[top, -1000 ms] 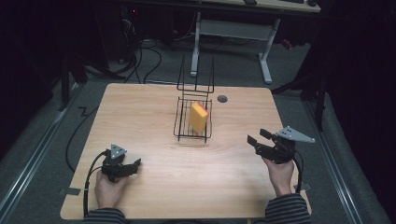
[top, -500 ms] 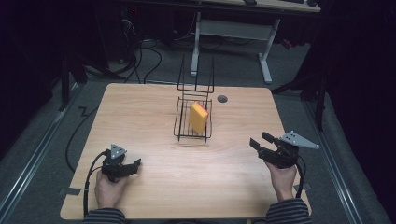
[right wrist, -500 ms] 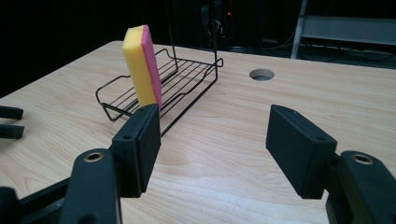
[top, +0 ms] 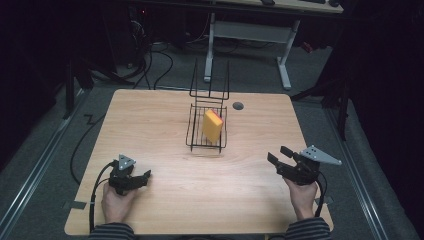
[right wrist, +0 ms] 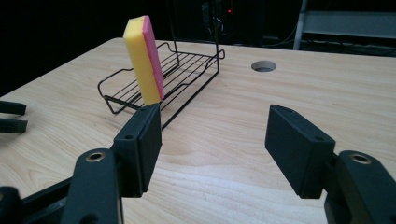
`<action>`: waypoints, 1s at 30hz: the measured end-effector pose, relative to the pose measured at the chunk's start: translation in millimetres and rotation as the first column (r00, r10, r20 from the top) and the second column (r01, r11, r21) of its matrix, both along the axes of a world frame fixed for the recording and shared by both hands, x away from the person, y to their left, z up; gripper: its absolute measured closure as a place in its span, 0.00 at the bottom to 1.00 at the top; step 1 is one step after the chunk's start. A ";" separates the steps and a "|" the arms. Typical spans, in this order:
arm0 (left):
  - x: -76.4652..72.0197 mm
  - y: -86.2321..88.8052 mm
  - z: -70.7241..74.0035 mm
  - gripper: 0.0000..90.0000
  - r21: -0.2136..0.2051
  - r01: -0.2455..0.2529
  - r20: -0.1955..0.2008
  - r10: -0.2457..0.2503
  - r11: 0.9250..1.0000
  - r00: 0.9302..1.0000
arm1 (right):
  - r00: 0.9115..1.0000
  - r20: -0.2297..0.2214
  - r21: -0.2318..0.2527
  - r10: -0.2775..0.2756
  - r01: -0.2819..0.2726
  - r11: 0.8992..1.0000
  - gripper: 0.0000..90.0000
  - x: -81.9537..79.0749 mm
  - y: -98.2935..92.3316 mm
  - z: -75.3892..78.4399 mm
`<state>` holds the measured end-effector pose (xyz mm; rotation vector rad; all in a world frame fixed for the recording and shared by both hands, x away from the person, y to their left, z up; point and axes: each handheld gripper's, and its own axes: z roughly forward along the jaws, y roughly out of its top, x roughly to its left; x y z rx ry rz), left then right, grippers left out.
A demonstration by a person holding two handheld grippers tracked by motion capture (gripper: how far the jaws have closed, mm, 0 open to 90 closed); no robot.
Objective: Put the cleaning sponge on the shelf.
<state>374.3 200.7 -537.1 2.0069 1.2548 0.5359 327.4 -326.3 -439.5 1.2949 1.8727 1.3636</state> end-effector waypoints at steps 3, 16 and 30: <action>0.0 0.0 0.0 0.29 0.000 0.000 0.000 0.000 1.000 1.000 | 1.000 -0.005 0.004 -0.002 0.002 1.000 0.41 -0.7 -0.1 -3.7; 0.0 0.0 0.0 0.29 0.000 0.000 0.000 0.000 1.000 1.000 | 1.000 -0.025 0.013 -0.015 0.015 1.000 0.42 -2.0 -0.4 -17.9; 0.0 0.0 0.0 0.29 0.000 0.000 0.000 0.000 1.000 1.000 | 0.998 -0.051 0.011 -0.034 0.035 0.999 0.42 -0.3 -2.0 -32.0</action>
